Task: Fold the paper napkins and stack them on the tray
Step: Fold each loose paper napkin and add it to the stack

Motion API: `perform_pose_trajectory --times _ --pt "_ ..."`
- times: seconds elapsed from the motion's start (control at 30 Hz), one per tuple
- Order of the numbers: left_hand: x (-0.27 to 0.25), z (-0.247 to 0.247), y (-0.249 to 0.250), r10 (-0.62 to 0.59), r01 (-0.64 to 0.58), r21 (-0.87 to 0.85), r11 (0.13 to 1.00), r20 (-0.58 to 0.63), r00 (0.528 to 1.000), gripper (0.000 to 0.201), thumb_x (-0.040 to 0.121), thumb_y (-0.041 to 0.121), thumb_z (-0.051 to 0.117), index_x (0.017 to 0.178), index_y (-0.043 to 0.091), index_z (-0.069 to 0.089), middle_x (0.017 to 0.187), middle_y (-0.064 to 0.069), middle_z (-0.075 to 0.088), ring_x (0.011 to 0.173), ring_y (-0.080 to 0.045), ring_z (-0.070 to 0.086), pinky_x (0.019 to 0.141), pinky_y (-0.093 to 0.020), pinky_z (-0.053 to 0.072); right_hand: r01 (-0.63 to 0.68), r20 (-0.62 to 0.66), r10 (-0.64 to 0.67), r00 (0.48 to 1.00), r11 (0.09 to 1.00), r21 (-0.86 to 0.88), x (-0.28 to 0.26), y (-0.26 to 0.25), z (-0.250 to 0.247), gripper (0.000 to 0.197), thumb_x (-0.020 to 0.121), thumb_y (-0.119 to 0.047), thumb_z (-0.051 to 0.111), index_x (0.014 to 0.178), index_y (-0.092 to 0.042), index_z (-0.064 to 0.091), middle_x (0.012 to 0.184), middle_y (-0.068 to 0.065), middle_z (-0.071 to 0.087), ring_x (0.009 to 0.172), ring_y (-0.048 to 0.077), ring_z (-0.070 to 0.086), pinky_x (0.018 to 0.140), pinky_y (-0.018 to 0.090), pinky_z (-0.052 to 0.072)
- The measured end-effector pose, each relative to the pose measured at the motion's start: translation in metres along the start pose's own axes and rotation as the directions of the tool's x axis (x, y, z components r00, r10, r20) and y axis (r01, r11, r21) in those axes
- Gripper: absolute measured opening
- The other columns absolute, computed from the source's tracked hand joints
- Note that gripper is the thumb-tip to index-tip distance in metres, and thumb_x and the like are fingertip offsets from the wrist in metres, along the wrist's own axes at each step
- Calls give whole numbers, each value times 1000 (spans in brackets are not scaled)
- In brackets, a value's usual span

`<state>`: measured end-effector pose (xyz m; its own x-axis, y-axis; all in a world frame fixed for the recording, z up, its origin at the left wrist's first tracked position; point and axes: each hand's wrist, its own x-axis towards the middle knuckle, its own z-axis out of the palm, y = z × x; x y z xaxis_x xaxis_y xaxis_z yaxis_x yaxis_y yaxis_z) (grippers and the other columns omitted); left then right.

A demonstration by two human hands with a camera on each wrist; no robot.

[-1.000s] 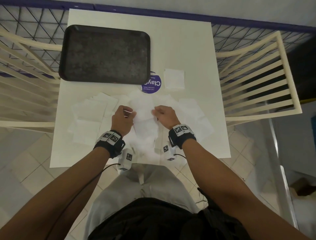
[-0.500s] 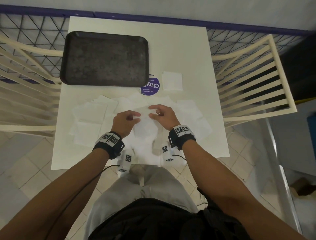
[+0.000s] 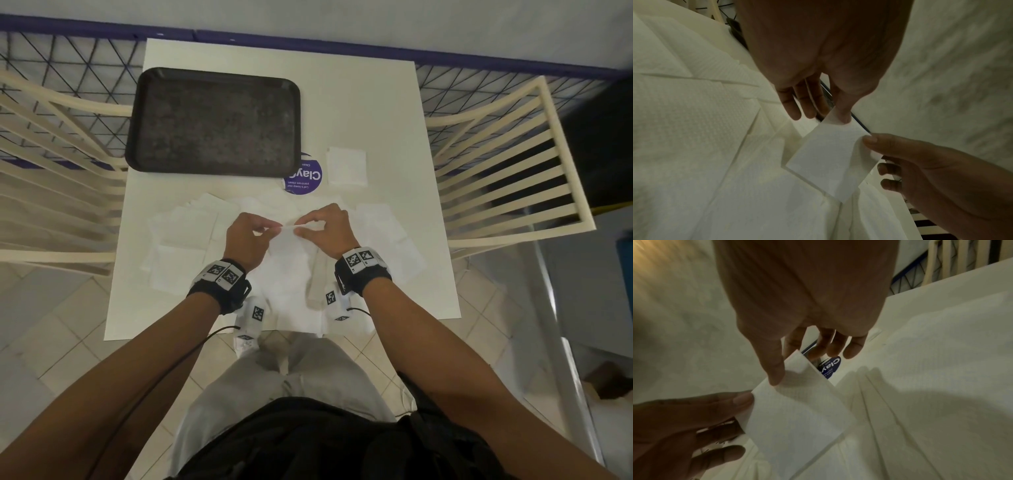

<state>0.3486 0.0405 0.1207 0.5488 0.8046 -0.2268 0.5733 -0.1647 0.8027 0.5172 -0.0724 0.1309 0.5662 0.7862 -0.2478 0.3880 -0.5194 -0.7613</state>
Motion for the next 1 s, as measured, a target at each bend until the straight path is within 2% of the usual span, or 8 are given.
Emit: perform_pose_trajectory --times 0.1,0.3,0.47,0.6,0.67,0.73,0.87,1.0 --pt "1 -1 5 35 -36 24 999 41 999 10 92 27 75 96 21 81 107 5 74 96 -6 63 81 -3 38 18 53 -11 999 991 -131 2 -12 2 19 74 -59 77 88 -45 74 107 -13 56 111 18 46 91 42 33" --pt "3 -5 14 78 -83 92 992 55 995 19 99 32 66 100 17 77 103 5 76 91 -13 66 85 -28 48 26 64 -20 998 995 -92 5 -24 -1 12 86 -48 71 86 -36 74 96 -20 71 97 6 60 84 39 24" --pt "2 -9 9 56 -56 13 998 13 998 12 101 23 62 98 19 72 102 3 75 91 -17 65 81 -26 45 -31 50 32 998 999 -19 11 -14 -7 15 85 -35 72 74 -44 70 85 -16 73 89 10 65 93 44 45" --pt "2 -9 6 43 -42 -86 995 8 999 10 100 21 62 96 22 71 100 8 73 95 -16 65 85 -30 54 -45 63 37 997 992 119 11 -14 -13 4 88 -18 75 88 -19 79 74 -10 68 73 10 63 73 21 47" --pt "2 -7 5 15 -15 -135 991 -4 1000 9 100 24 63 102 21 72 99 9 72 95 -15 65 90 -34 55 -49 33 45 998 987 154 11 -15 -13 4 88 -16 75 90 -15 78 76 -6 70 71 10 62 72 21 48" --pt "0 -8 5 -50 56 -153 987 43 998 13 97 33 68 101 20 69 87 8 68 84 -16 64 82 -34 54 -65 5 65 998 981 183 13 -14 -12 4 88 -16 74 90 -15 78 80 -2 72 71 11 63 74 24 50" --pt "-10 -11 6 -79 109 -142 984 206 975 41 98 33 68 69 9 51 62 0 70 58 -26 71 63 -35 54 -54 -45 64 997 980 190 16 -17 -15 7 90 -17 72 92 -16 78 77 -8 69 68 7 61 77 29 54" --pt "-13 -10 5 -98 127 -145 981 189 977 44 100 30 64 78 -5 50 59 -8 71 50 -24 67 60 -32 53 -90 -29 98 995 975 204 18 -15 -11 10 90 -24 70 98 -19 75 76 -7 65 74 17 65 82 39 57"
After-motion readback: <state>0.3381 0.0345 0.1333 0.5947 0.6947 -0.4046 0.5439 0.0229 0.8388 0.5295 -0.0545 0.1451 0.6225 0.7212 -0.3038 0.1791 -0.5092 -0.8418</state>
